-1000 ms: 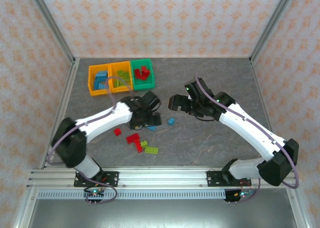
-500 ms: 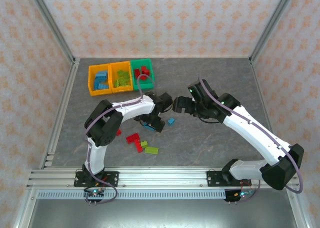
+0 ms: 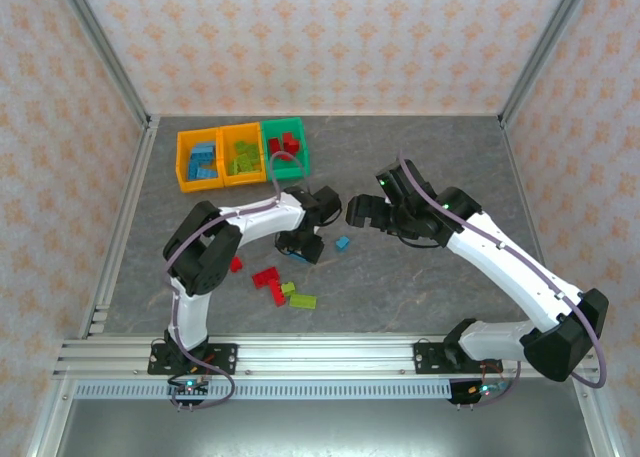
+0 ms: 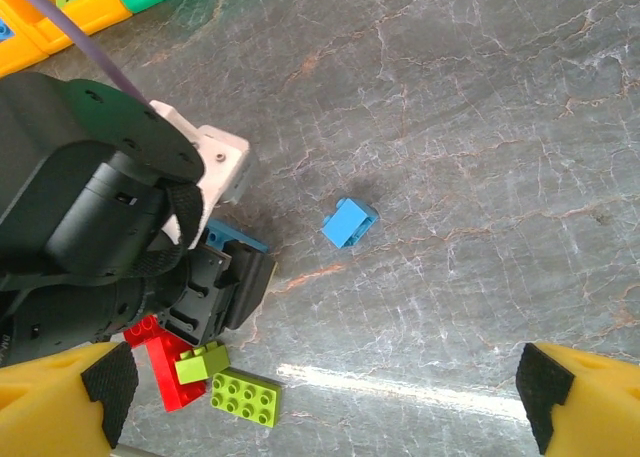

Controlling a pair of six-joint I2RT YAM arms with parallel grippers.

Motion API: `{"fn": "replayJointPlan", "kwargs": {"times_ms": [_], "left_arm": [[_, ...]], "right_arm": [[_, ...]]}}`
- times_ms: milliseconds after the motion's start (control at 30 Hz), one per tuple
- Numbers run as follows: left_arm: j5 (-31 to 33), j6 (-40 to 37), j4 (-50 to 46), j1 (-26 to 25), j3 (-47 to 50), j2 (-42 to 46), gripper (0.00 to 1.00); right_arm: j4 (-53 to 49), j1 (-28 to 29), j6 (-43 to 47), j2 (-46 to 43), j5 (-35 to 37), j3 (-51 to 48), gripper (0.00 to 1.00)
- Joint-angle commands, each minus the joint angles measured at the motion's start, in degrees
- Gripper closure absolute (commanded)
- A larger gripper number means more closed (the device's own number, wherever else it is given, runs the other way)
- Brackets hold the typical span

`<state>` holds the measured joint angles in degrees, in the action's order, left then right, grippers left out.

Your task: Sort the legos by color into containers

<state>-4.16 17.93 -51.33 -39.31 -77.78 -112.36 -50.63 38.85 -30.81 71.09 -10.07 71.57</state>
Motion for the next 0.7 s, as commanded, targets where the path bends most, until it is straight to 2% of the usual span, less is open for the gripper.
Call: {"fn": "replayJointPlan", "kwargs": {"times_ms": [0, 167, 333, 467, 567, 667], "left_arm": [[-1.4, 1.0, 0.8, 2.6, 2.7, 2.2, 0.47], [-5.0, 2.8, 1.2, 9.2, 1.0, 12.4, 0.49], [-6.2, 3.2, 0.3, 20.0, -6.3, 17.5, 0.49], [-6.6, 4.3, -0.3, 31.5, -13.7, 14.9, 0.49], [-5.6, 7.9, -2.4, 39.3, -19.7, 9.6, 0.5], [-7.4, 12.0, -3.0, 45.7, -25.4, 3.6, 0.5]], "right_arm": [[0.3, 0.0, 1.1, -1.2, -0.5, 0.4, 0.01], [6.4, -0.1, 1.4, -2.9, -5.7, -1.8, 0.01], [8.7, -0.1, 1.4, -3.0, -6.9, -1.8, 0.01], [7.6, -0.1, 1.7, -1.2, -6.4, -0.7, 0.01], [6.3, 0.0, 2.0, 0.1, -6.0, 0.8, 0.01], [5.3, -0.1, 2.4, 0.7, -4.8, 2.2, 0.01]]}}
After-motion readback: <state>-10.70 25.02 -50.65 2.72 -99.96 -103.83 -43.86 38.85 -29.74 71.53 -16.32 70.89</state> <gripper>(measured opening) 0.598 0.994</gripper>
